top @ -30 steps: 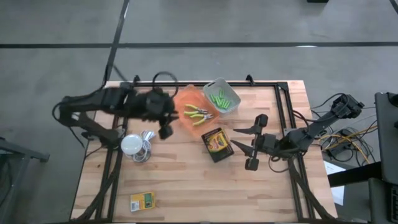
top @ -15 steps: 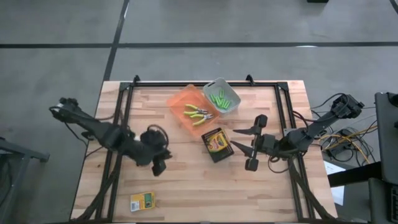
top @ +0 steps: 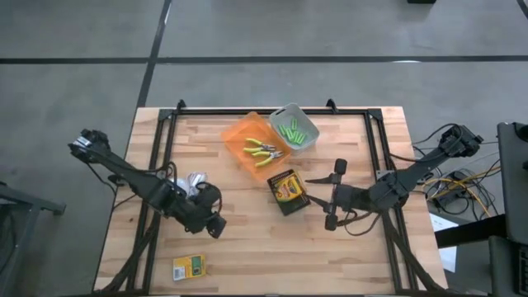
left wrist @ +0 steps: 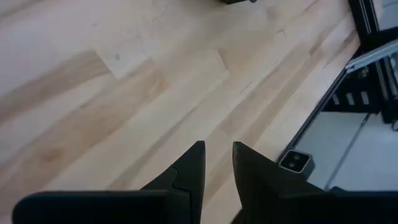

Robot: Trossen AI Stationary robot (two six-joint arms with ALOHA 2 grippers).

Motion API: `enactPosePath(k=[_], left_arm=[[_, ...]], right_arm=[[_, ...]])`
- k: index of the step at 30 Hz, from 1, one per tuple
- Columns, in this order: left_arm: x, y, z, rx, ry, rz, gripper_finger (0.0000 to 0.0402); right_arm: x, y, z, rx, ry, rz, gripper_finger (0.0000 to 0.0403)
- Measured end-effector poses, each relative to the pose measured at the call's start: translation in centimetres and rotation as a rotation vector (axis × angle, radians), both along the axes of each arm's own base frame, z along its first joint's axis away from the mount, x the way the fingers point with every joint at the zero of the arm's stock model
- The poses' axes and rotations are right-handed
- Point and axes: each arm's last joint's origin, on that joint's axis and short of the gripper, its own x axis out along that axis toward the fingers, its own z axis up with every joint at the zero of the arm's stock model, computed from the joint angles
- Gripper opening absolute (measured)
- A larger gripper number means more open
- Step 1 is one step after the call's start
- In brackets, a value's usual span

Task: Pick & Place School Supplies
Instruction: Put the yellow crayon box into the black bin

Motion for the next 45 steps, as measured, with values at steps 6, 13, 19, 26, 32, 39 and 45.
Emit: enactPosePath(k=[6, 13, 19, 26, 32, 39, 45], left_arm=[[0.05, 0.05, 0.17, -0.02, -0.009, 0.043, 0.0085], [0.1, 0.0, 0.2, -0.024, -0.019, 0.041, 0.0085], [0.11, 0.0, 0.21, -0.023, -0.021, 0.039, 0.0085], [0.18, -0.04, 0.28, -0.031, -0.031, 0.041, 0.0085], [0.24, -0.08, 0.33, -0.035, -0.039, 0.039, 0.0085], [0.27, -0.04, 0.27, -0.091, -0.031, 0.129, 0.0085], [0.44, -0.07, 0.05, -0.163, -0.036, 0.266, 0.0085]], right_arm=[[-0.01, 0.0, -0.07, -0.005, 0.007, 0.0, 0.0169], [0.01, 0.01, -0.08, -0.006, 0.007, 0.0, 0.0169], [0.01, 0.01, -0.08, -0.006, 0.007, 0.0, 0.0169], [0.01, 0.01, -0.08, -0.006, 0.007, 0.0, 0.0169], [0.01, 0.0, -0.08, -0.005, 0.007, 0.0, 0.0169], [0.01, 0.0, -0.08, -0.006, 0.007, 0.0, 0.0169], [0.01, 0.0, -0.08, -0.006, 0.007, 0.0, 0.0169]])
